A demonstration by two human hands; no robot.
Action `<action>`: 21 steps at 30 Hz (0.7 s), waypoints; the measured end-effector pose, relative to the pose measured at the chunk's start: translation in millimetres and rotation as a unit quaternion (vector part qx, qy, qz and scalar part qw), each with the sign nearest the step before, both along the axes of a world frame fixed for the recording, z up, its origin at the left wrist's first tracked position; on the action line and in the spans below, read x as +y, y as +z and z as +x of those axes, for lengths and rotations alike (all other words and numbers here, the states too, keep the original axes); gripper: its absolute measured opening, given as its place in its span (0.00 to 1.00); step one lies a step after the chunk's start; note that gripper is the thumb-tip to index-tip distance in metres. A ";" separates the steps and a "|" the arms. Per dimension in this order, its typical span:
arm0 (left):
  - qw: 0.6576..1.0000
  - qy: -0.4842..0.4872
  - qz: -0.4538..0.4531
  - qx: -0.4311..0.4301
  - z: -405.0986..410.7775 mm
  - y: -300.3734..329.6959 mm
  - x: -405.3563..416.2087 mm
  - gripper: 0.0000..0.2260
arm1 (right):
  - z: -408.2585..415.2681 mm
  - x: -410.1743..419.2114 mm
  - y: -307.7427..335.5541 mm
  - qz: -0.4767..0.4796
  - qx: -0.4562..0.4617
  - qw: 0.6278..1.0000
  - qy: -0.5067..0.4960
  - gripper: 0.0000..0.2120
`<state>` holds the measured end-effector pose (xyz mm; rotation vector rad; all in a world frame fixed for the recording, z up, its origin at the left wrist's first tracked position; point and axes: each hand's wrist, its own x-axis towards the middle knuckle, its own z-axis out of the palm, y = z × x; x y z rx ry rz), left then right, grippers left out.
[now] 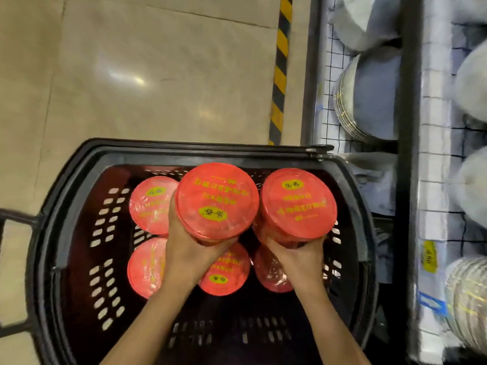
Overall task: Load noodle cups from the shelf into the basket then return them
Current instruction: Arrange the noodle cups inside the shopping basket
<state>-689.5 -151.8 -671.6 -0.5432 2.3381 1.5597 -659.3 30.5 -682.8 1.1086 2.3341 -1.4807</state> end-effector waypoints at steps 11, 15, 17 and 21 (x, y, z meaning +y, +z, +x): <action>0.998 -0.042 -0.015 -0.049 13.4 -26.2 -1.6 0.46 | 21.9 9.0 -15.6 -0.028 -0.014 1.000 -0.001 0.43; 0.996 -0.043 0.021 -0.072 22.4 2.2 -8.6 0.44 | 30.0 10.5 9.6 -0.074 -0.039 0.996 -0.013 0.51; 0.993 -0.051 0.041 -0.102 23.8 14.1 -14.0 0.40 | 34.9 12.0 22.6 -0.132 -0.050 0.990 -0.014 0.47; 0.985 -0.021 0.079 -0.155 19.7 29.7 -19.6 0.28 | 36.3 14.9 43.2 -0.234 -0.056 0.967 -0.081 0.33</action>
